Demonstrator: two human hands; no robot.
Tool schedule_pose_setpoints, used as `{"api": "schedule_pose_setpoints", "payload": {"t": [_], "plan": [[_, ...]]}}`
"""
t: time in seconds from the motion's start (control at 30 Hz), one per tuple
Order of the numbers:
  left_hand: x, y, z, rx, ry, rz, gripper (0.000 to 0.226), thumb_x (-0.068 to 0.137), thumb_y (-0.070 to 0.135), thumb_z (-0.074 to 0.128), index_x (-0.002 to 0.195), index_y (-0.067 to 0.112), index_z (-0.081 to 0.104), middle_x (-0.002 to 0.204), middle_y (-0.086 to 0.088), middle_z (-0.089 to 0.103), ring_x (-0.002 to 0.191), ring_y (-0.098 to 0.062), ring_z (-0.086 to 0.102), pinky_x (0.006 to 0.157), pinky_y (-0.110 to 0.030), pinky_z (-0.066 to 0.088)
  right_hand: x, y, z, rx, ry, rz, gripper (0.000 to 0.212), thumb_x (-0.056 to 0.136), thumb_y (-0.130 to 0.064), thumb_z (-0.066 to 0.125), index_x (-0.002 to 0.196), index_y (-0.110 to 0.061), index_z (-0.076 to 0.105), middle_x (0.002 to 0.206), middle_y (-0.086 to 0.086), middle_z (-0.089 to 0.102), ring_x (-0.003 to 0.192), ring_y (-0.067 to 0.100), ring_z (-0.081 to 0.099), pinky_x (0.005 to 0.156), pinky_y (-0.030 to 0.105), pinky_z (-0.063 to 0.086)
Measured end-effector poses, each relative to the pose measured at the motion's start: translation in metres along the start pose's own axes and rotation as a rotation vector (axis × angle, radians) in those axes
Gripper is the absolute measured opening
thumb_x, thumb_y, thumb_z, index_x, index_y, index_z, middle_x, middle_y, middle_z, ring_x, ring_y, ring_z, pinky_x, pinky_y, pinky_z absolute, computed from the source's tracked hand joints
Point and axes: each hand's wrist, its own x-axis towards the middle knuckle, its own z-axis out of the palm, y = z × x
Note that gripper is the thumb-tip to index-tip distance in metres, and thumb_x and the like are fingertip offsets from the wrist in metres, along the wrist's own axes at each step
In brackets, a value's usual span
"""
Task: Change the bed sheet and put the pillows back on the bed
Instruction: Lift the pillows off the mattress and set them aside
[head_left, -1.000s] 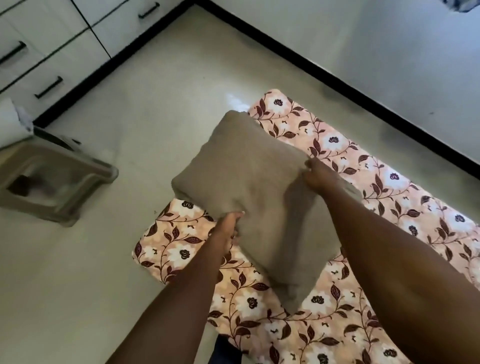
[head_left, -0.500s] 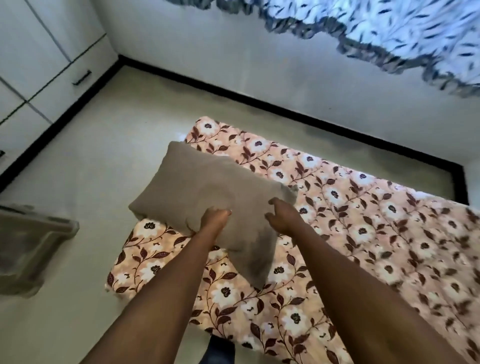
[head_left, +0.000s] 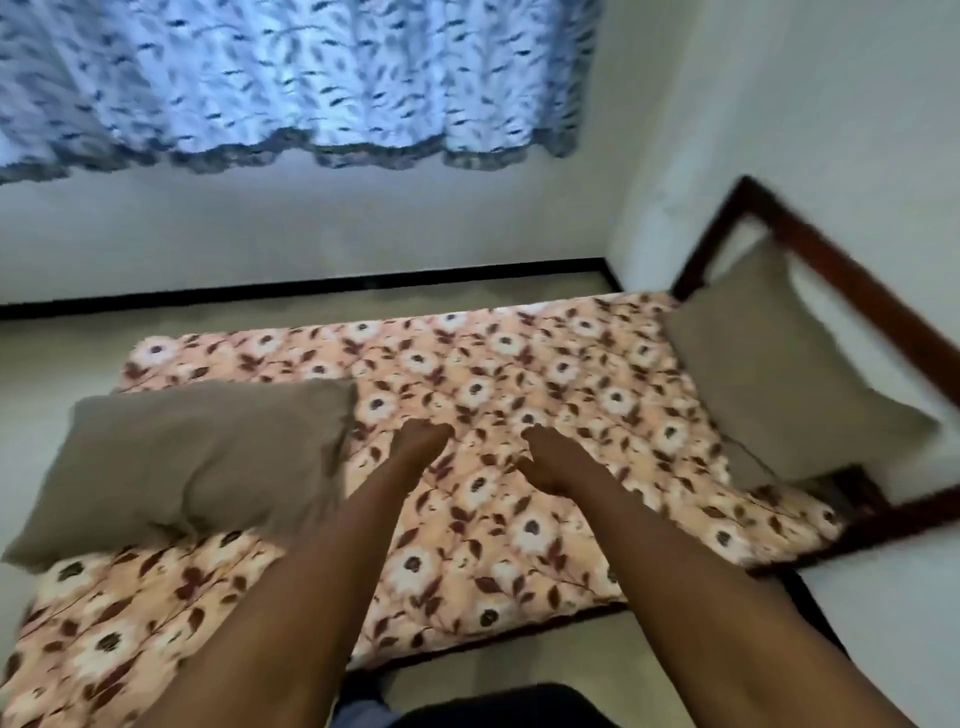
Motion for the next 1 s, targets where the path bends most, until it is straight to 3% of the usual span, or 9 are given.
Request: {"api": "schedule_pose_setpoints", "payload": {"t": [0.13, 0.23, 0.33, 0.47, 0.6, 0.67, 0.77, 0.9, 1.0], "plan": [[-0.034, 0.08, 0.123, 0.158, -0.166, 0.202, 0.044, 0.091, 0.034, 0.064, 0.111, -0.005, 0.065, 0.096, -0.03, 0.058, 0.081, -0.035, 0.06, 0.076, -0.037, 0.048, -0.072, 0.128, -0.019, 0.023, 0.124, 0.148, 0.066, 0.107, -0.045, 0.039, 0.16, -0.012, 0.021, 0.168, 0.011, 0.019, 0.152, 0.029, 0.026, 0.12, 0.045, 0.03], [-0.062, 0.135, 0.207, 0.255, -0.242, 0.343, 0.028, 0.093, 0.027, 0.063, 0.106, 0.004, 0.069, 0.088, -0.01, 0.063, 0.075, -0.022, 0.055, 0.071, -0.033, 0.048, -0.115, 0.218, -0.029, 0.141, 0.218, 0.305, 0.068, 0.107, -0.045, 0.04, 0.16, -0.01, 0.019, 0.168, 0.012, 0.018, 0.153, 0.029, 0.024, 0.121, 0.045, 0.028], [-0.077, 0.167, 0.278, 0.357, -0.295, 0.428, 0.025, 0.094, 0.028, 0.062, 0.1, 0.005, 0.07, 0.089, -0.007, 0.064, 0.083, -0.023, 0.06, 0.082, -0.04, 0.055, -0.146, 0.289, -0.026, 0.225, 0.285, 0.42, 0.067, 0.105, -0.045, 0.044, 0.158, -0.01, 0.025, 0.164, 0.015, 0.026, 0.149, 0.031, 0.032, 0.118, 0.045, 0.032], [-0.071, 0.187, 0.362, 0.503, -0.362, 0.47, 0.029, 0.095, 0.029, 0.061, 0.095, 0.002, 0.069, 0.092, -0.005, 0.063, 0.08, -0.022, 0.058, 0.076, -0.039, 0.053, -0.165, 0.362, -0.012, 0.294, 0.295, 0.536, 0.065, 0.102, -0.043, 0.048, 0.155, -0.01, 0.032, 0.16, 0.016, 0.034, 0.145, 0.031, 0.037, 0.117, 0.044, 0.033], [-0.04, 0.208, 0.437, 0.612, -0.443, 0.461, 0.018, 0.093, 0.022, 0.061, 0.085, 0.006, 0.065, 0.074, -0.006, 0.061, 0.065, -0.018, 0.058, 0.064, -0.029, 0.048, -0.159, 0.419, -0.003, 0.316, 0.248, 0.616, 0.066, 0.101, -0.047, 0.046, 0.156, -0.013, 0.03, 0.162, 0.014, 0.031, 0.147, 0.031, 0.033, 0.118, 0.05, 0.032], [-0.029, 0.225, 0.466, 0.668, -0.474, 0.46, 0.023, 0.093, 0.022, 0.061, 0.074, 0.009, 0.06, 0.075, -0.008, 0.059, 0.076, -0.025, 0.06, 0.071, -0.032, 0.05, -0.156, 0.437, -0.008, 0.316, 0.187, 0.628, 0.067, 0.102, -0.046, 0.046, 0.156, -0.011, 0.028, 0.162, 0.016, 0.029, 0.147, 0.032, 0.032, 0.118, 0.05, 0.031], [-0.015, 0.268, 0.506, 0.714, -0.527, 0.518, 0.025, 0.095, 0.024, 0.06, 0.091, 0.001, 0.069, 0.098, -0.018, 0.069, 0.098, -0.033, 0.064, 0.084, -0.036, 0.051, -0.14, 0.479, -0.039, 0.317, 0.231, 0.649, 0.059, 0.1, -0.04, 0.051, 0.15, -0.011, 0.037, 0.157, 0.015, 0.038, 0.143, 0.032, 0.038, 0.114, 0.046, 0.038], [0.006, 0.307, 0.538, 0.694, -0.522, 0.567, 0.021, 0.093, 0.027, 0.061, 0.084, 0.008, 0.065, 0.085, -0.016, 0.064, 0.088, -0.033, 0.066, 0.083, -0.044, 0.055, -0.111, 0.517, -0.075, 0.375, 0.268, 0.671, 0.056, 0.097, -0.038, 0.053, 0.143, -0.008, 0.043, 0.14, 0.016, 0.047, 0.13, 0.036, 0.049, 0.104, 0.048, 0.046], [0.026, 0.333, 0.559, 0.692, -0.519, 0.552, 0.027, 0.094, 0.025, 0.061, 0.089, -0.001, 0.069, 0.095, -0.022, 0.071, 0.092, -0.034, 0.067, 0.085, -0.04, 0.053, -0.086, 0.541, -0.098, 0.345, 0.257, 0.624, 0.061, 0.099, -0.039, 0.052, 0.15, -0.009, 0.035, 0.148, 0.017, 0.04, 0.134, 0.038, 0.045, 0.107, 0.052, 0.044]]}}
